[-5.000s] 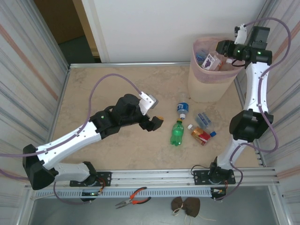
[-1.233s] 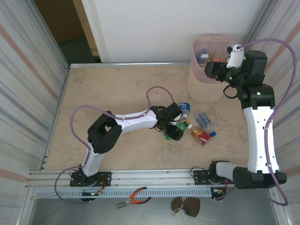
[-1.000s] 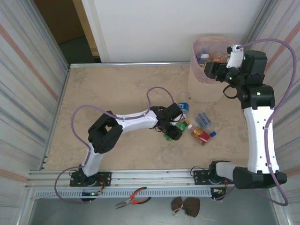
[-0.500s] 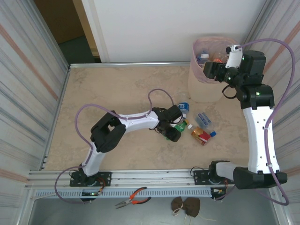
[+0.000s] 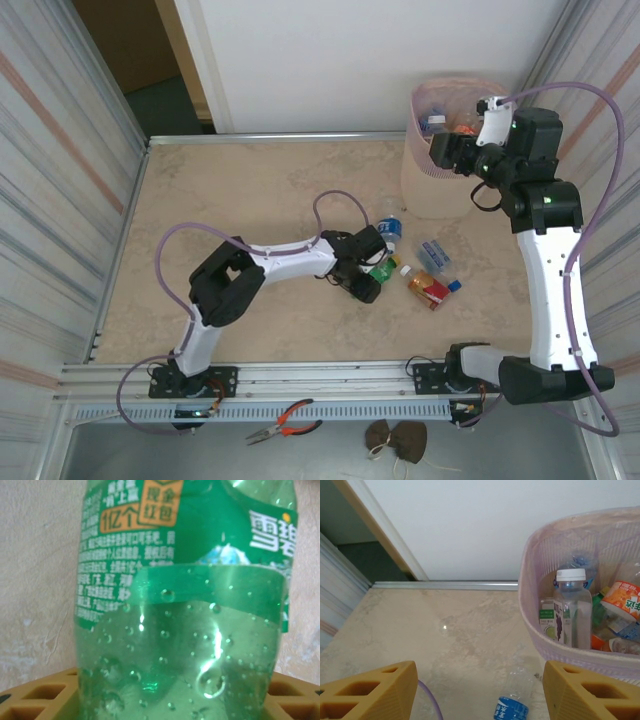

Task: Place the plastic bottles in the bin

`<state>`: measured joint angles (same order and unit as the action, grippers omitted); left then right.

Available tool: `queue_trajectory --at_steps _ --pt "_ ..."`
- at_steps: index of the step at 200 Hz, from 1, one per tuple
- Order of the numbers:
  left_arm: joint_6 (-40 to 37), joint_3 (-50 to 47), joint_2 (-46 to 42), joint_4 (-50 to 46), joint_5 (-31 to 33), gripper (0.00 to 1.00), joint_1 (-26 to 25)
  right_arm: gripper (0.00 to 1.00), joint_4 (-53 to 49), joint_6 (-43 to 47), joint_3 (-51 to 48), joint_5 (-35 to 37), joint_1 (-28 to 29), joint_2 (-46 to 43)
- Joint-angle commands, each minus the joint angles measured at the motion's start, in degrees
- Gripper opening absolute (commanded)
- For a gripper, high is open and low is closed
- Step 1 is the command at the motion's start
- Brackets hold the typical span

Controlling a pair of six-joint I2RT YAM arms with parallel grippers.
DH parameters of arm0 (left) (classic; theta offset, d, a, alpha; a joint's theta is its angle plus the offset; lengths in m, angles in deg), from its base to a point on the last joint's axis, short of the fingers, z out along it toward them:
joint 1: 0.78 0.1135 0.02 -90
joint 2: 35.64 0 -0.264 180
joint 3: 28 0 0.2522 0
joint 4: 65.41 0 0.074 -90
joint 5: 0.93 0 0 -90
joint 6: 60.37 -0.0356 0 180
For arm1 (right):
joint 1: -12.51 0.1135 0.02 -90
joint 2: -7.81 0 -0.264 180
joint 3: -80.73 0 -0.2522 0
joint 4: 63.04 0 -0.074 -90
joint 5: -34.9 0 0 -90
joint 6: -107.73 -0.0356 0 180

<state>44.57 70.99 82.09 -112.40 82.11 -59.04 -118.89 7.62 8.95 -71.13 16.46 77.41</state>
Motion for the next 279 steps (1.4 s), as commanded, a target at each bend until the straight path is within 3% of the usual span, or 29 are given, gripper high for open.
queue_trajectory --at_steps 1,68,157,230,279 --pt "-1.9 -1.5 -7.3 0.7 0.3 0.53 -0.5 0.66 -0.5 -1.9 0.3 0.7 0.9 -1.8" --pt "-4.6 -3.0 -20.7 6.6 -0.4 0.52 -0.2 0.66 1.8 -7.9 -4.4 -4.6 2.9 -5.6" --pt "-1.5 -13.5 -37.5 33.0 -14.7 0.52 3.6 0.64 17.7 -24.8 -15.2 -13.6 2.9 -12.6" --pt "3.1 -11.9 -38.5 38.6 -18.2 0.52 5.0 0.62 26.9 -30.4 -16.5 -24.8 3.8 -12.4" --pt "3.6 -10.7 -37.3 39.6 -18.9 0.51 5.2 0.54 26.4 -29.7 -16.6 -25.4 5.7 -11.8"
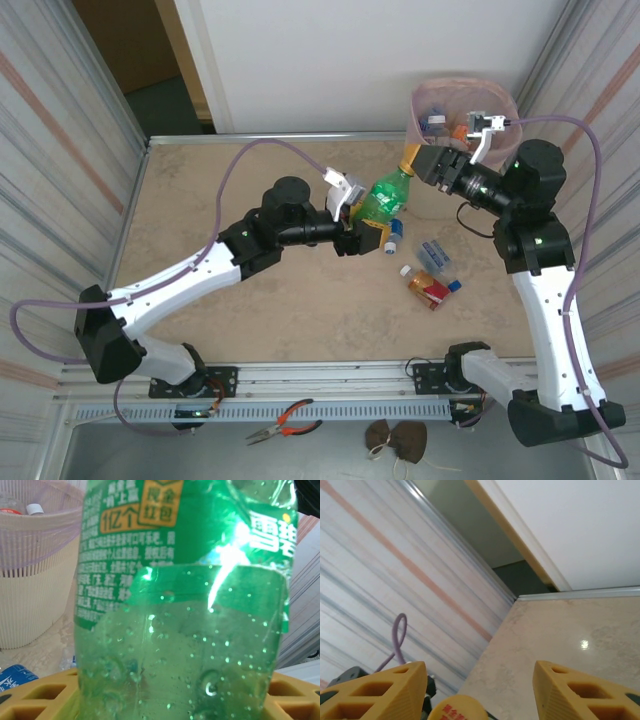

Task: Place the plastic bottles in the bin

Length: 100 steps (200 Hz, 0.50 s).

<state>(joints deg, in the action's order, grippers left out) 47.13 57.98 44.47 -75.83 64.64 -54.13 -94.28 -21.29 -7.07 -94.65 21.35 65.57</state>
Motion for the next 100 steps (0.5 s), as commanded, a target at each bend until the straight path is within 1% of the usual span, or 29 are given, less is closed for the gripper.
queue_trajectory --at_steps 1,45,78,100 --pt "1.1 2.3 0.3 3.1 -1.4 0.51 0.2 0.54 1.8 -0.8 -0.6 -1.9 0.9 0.0" --pt "1.3 3.7 0.7 0.3 0.6 0.50 0.3 0.49 0.2 0.8 -0.6 -0.6 1.7 -0.3" --pt "2.0 3.4 0.6 0.9 0.5 0.50 0.6 0.46 -1.3 1.7 -0.5 0.5 2.1 -0.3" --pt "2.1 3.5 0.8 0.8 0.2 0.50 0.6 0.41 -1.9 2.0 -0.2 0.8 2.3 -0.2"
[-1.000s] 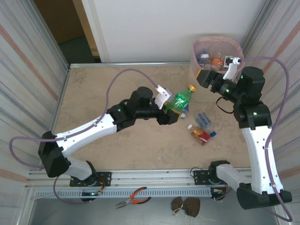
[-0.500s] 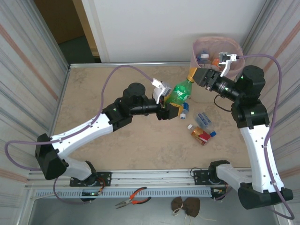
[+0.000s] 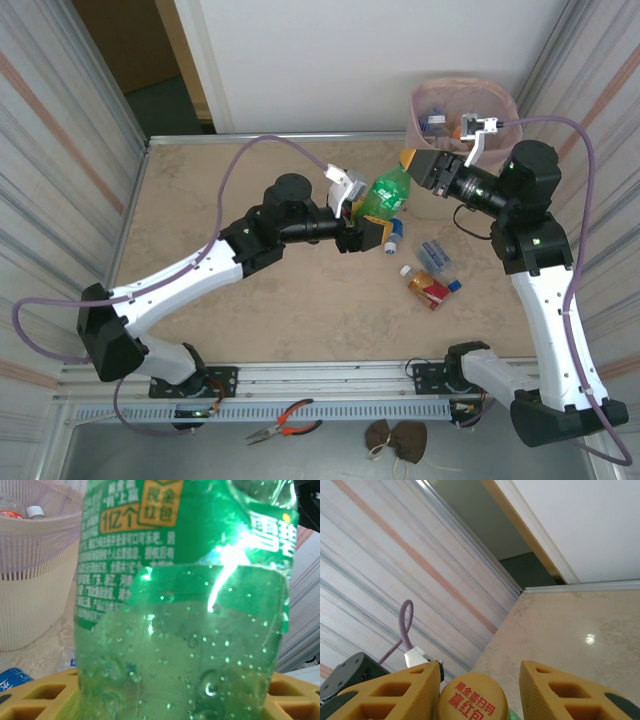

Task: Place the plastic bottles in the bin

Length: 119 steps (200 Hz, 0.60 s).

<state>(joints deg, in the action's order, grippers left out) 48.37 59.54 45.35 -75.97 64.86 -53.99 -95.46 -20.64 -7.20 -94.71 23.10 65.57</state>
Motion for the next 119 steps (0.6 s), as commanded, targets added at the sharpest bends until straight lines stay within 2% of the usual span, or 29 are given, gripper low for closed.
queue_trajectory --at_steps 1,37,79,119 --pt "0.8 1.9 -0.1 0.9 -0.1 0.50 0.5 0.40 -0.7 1.4 -0.1 0.9 0.6 -0.2" --pt "1.0 1.7 -0.2 0.6 0.2 0.53 0.4 0.26 -1.4 1.9 0.6 2.2 0.9 -0.1" --pt "0.8 0.1 -1.8 -0.2 2.4 0.74 0.5 0.26 -4.3 6.8 3.3 7.5 0.9 0.4" --pt "0.7 -3.1 -4.8 -1.5 4.1 0.80 0.8 0.27 -10.8 15.9 11.1 15.7 -1.6 5.2"
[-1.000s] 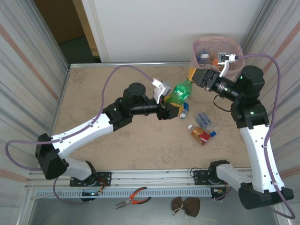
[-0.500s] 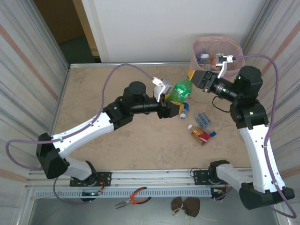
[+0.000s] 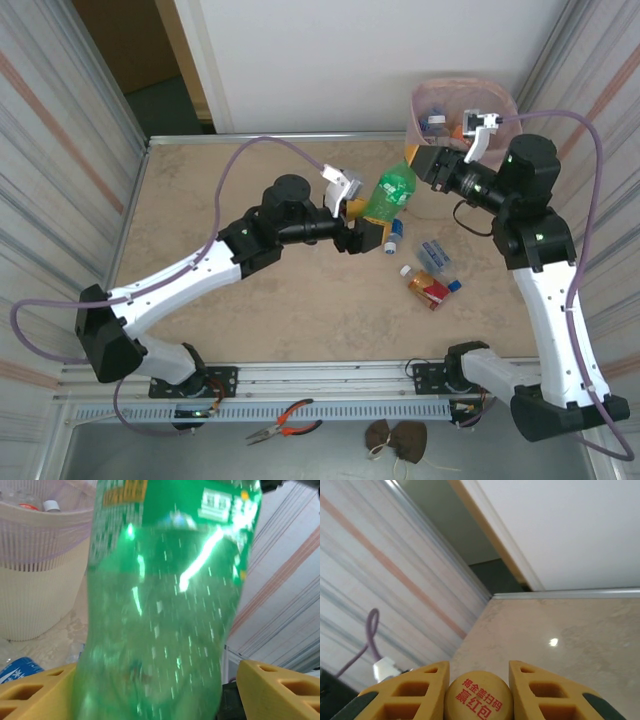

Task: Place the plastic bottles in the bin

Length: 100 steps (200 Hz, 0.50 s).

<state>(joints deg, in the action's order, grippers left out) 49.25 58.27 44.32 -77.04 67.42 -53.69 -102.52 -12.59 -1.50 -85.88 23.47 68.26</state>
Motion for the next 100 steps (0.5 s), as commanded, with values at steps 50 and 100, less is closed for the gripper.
queue_trajectory --at_steps 50,100 --pt "-0.9 -5.2 -8.1 -2.0 3.9 0.80 0.8 0.26 -7.4 17.3 19.1 14.8 -10.7 13.2" --pt "-1.5 -6.6 -10.7 -3.4 4.8 0.80 1.4 0.25 -10.2 23.2 34.2 19.6 -18.7 26.9"
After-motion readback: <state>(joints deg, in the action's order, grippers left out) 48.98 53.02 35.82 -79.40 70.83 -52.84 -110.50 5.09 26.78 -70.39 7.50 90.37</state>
